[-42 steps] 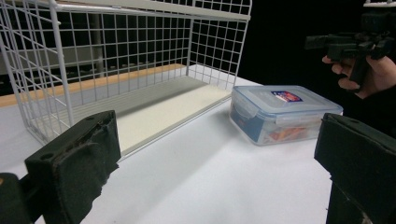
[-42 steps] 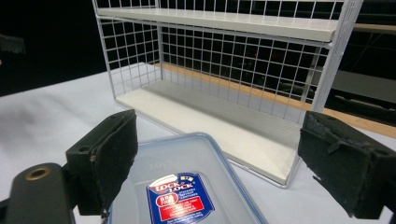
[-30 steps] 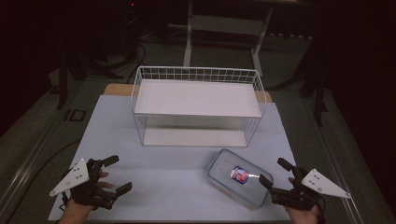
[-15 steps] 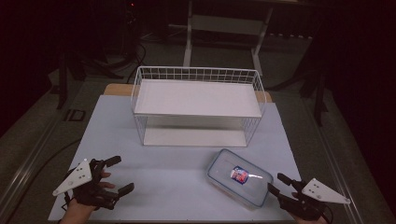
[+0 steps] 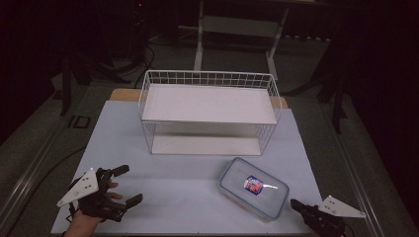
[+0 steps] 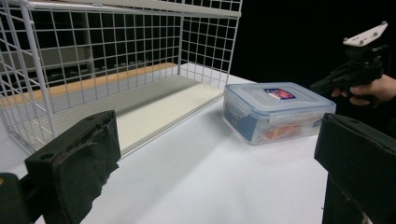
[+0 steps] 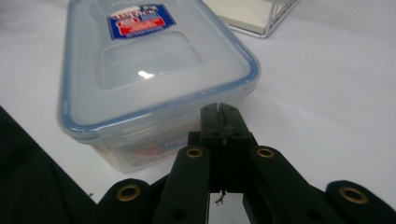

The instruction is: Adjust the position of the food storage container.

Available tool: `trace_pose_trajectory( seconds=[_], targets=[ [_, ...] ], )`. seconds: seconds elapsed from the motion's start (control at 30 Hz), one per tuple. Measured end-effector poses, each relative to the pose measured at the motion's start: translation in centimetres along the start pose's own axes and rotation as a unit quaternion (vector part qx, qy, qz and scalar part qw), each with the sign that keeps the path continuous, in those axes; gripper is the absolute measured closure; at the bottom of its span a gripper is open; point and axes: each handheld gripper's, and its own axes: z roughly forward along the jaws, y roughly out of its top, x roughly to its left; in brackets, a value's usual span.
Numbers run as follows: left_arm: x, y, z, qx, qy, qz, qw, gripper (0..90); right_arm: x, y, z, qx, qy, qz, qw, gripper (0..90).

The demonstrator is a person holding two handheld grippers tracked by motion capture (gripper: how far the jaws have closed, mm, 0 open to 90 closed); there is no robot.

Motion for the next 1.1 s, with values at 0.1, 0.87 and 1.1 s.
trace_pose_trajectory(
  seconds=[0.1, 0.87, 1.1],
  targets=[
    [0.0, 0.0, 0.0, 0.002, 0.000, 0.003, 1.0000, 0.3, -0.1, 0.0, 0.5, 0.011, 0.002, 0.000, 0.9999, 89.9],
    [-0.2, -0.1, 0.3, 0.005, -0.005, 0.003, 1.0000, 0.3, -1.2, 1.8, 3.3, 0.008, 0.009, 0.009, 0.9999, 90.0],
    [-0.2, -0.1, 0.2, 0.003, -0.003, 0.003, 1.0000, 0.3, -1.1, 1.4, 3.4, 0.017, 0.014, 0.013, 0.9997, 90.0]
  ],
)
